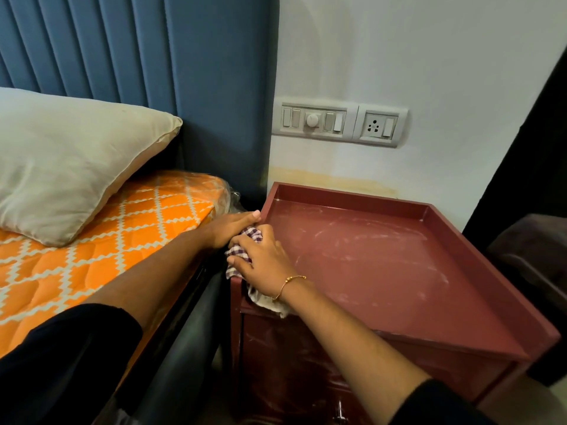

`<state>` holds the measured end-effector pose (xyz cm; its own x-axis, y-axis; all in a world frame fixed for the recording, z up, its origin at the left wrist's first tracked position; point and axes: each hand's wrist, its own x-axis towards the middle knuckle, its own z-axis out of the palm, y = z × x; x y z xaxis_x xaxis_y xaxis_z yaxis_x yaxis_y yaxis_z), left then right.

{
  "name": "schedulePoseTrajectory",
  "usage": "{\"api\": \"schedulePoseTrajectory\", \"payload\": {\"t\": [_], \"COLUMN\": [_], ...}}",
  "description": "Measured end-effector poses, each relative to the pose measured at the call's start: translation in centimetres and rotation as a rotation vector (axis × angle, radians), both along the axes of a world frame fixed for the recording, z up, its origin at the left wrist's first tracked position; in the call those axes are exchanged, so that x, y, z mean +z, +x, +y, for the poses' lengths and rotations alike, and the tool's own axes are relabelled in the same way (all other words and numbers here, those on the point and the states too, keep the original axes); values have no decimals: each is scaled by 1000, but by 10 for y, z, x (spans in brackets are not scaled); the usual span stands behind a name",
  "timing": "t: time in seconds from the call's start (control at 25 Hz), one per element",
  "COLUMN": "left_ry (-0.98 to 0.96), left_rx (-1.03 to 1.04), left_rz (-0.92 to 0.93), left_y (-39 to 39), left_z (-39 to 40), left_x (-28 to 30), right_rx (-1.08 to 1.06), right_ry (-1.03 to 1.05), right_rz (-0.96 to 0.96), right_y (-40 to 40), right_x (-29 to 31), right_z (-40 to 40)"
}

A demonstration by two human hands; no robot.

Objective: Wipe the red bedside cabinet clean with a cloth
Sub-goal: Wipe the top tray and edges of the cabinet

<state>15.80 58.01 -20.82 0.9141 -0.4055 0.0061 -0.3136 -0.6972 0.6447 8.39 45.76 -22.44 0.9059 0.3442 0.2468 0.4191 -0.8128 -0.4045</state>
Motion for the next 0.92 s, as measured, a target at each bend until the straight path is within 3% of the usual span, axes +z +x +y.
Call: {"api": "schedulePoseTrajectory", "payload": {"t": [0.12,0.24,0.4,0.56,0.72,0.84,0.92], "left_ry": [90,141,206,180,272,446,475], "left_rx": [-36,-61,-162,-200,-118,-123,-82], "left_rz": [-157,-323,-454,-514,-451,-434,-424], "left_y": [-9,-13,3,27,52,81,99], "left_z": [-20,-58,-142,-219,-255,-261,-261], "left_x": [14,25,16,5,-20,-40,-51], "right_rx": [-8,-187,-547,-803,-835,-881,-944], "right_ry": [115,230,-82,-227,-314,-560,-608], "right_rz": [71,67,-50,-54,87,117,162], "right_y": [5,17,29,46,79,107,124], "right_x": [13,34,56,54,30,-6,-24], "right_z": [-34,-101,-205,-282,-317,-321,-321]}}
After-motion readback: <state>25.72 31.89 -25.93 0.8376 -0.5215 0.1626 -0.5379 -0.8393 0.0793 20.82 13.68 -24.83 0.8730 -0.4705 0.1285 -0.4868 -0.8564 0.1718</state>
